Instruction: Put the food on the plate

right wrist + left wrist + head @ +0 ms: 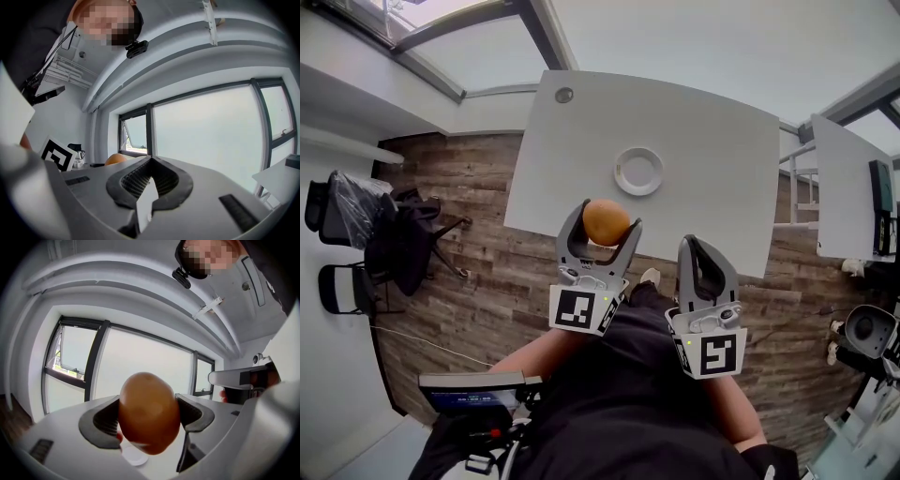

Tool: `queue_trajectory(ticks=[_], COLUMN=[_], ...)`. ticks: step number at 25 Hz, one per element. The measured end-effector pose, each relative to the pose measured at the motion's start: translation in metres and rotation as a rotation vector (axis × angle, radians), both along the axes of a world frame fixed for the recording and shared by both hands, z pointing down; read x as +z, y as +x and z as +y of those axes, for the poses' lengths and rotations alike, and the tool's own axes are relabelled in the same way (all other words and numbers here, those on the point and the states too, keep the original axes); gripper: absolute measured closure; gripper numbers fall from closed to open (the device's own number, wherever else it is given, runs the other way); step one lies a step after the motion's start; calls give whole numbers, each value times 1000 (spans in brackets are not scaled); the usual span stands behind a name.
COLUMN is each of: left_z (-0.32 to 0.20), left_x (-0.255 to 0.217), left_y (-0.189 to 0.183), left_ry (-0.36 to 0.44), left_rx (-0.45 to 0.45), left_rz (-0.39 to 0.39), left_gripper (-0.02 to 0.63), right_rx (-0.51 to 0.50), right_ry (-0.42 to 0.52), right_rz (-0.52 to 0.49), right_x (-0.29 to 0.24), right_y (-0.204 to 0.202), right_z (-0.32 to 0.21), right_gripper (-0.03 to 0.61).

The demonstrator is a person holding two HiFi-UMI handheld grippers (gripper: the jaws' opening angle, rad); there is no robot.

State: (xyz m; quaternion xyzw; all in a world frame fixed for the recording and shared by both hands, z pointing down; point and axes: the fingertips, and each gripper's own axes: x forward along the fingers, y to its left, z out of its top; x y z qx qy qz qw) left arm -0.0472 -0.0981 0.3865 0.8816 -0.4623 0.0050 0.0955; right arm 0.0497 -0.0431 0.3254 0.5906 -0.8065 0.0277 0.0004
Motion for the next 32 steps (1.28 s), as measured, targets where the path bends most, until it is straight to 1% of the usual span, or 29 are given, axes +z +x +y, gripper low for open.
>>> queue_trajectory(ticks=[7, 13, 18, 20, 23, 26, 29, 32], left_z=[-16, -31, -36, -40, -47, -58, -69, -78], left_x=[17, 23, 41, 48, 62, 77, 93, 119], left_y=[2, 11, 15, 18, 21, 22, 26, 26], left_ry=[-34, -43, -72, -59, -37, -48, -53, -90], left_rx=[4, 21, 27, 35, 45, 40, 65, 74], left_rz=[-33, -36, -59, -87, -131, -155, -228, -266], left_gripper=[270, 270, 270, 270, 270, 270, 270, 270], right_rx=[0, 2, 1, 6, 12, 15, 15, 16], right_ry=[-13, -10, -12, -8, -33, -45, -42, -40], right_rz=[9, -12, -10, -9, 5, 11, 18, 24], right_x=[5, 5, 2, 1, 7, 10, 8, 7], right_y=[4, 4, 2, 4, 8, 10, 10, 11], right_z=[-4, -11, -16, -19, -22, -25, -26, -26], right_gripper=[581, 581, 581, 581, 581, 581, 581, 581])
